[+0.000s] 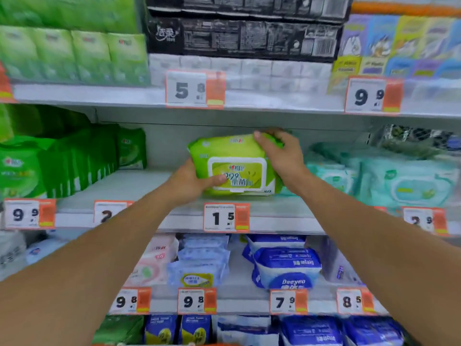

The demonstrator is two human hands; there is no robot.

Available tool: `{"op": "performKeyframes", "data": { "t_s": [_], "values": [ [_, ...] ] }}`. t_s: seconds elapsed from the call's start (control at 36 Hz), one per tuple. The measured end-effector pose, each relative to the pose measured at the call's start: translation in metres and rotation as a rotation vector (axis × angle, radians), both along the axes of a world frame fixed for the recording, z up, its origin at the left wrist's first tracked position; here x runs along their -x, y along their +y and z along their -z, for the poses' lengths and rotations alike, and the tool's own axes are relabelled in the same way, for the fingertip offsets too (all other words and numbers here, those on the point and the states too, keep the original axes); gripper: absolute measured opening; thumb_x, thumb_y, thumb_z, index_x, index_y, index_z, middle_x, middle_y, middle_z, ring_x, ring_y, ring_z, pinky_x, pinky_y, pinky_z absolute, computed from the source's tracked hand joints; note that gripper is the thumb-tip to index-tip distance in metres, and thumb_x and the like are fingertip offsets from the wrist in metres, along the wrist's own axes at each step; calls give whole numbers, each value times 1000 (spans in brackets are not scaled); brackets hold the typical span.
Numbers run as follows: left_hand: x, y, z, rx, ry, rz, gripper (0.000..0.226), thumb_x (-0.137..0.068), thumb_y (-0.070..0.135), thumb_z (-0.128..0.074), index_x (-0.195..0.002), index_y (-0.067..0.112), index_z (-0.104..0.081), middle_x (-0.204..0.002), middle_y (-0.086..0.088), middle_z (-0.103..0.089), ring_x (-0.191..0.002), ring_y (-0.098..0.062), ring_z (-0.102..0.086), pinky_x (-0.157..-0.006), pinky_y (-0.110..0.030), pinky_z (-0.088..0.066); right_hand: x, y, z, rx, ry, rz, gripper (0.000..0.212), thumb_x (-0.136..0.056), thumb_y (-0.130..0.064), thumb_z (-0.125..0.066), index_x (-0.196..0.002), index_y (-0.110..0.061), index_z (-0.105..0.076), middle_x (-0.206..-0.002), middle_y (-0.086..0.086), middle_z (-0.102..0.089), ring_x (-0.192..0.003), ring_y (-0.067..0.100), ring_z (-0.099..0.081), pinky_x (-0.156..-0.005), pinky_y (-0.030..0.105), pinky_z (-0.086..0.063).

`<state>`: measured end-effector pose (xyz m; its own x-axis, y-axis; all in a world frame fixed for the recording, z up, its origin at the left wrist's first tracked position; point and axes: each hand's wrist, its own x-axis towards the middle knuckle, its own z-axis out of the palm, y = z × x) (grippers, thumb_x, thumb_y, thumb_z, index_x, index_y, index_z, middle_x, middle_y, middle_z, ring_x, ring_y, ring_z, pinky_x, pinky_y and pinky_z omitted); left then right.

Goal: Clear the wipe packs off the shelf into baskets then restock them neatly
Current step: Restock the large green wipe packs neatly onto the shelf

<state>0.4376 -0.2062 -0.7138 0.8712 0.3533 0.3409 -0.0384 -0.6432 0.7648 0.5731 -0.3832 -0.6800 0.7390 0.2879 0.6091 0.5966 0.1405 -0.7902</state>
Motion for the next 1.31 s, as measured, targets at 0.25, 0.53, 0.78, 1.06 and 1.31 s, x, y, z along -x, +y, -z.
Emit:
{"op": "performKeyframes", "data": {
  "t_s": [0.25, 0.53, 0.78, 1.06, 1.31],
  "values": [
    [-17, 9, 26, 15, 31, 26, 81, -66, 75, -67, -133, 30, -55, -118, 13, -70, -107, -7, -67, -103, -42, -50, -29, -2, 33, 368, -250, 213, 32, -96, -37, -59, -115, -15, -74, -114, 3, -69, -109, 19, -61, -96, 29, -44],
    [-49, -11, 9, -94, -161, -157, 45, -108, 28, -31, -149, 13, -41, -154, -11, -38, -144, -21, -31, -116, -19, -18, 9, 11, 32, 965, -766, 436, 74, -92, -67, -5, -149, -35, -40, -152, -1, -49, -139, 27, -45, -108, 48, -37],
    [-26, -18, -6, 15, -51, -92, 46, -106, 26, -41, -151, 19, -37, -153, -3, -41, -133, -16, -43, -94, -7, -29, 24, 12, 28, 977, -611, 440, 53, -102, -55, -23, -142, -32, -50, -146, -1, -53, -137, 24, -45, -117, 56, -19],
    [165, -36, 198, -42, -52, -150, 10, -87, 23, -61, -97, 24, -64, -85, 13, -67, -74, 1, -63, -66, -13, -47, 174, 20, 263, 580, -86, -25, 22, -91, -19, -62, -111, -11, -63, -109, 6, -64, -98, 24, -62, -89, 35, -49],
    [315, -40, 392, 20, 802, -219, 10, -78, 27, -76, -84, 22, -68, -81, 1, -71, -80, -18, -68, -74, -29, -54, 247, -17, 405, 1712, 364, -631, 87, -82, -39, -81, -151, -12, -36, -145, 11, -52, -125, 26, -56, -102, 38, -49]
  ]
}}
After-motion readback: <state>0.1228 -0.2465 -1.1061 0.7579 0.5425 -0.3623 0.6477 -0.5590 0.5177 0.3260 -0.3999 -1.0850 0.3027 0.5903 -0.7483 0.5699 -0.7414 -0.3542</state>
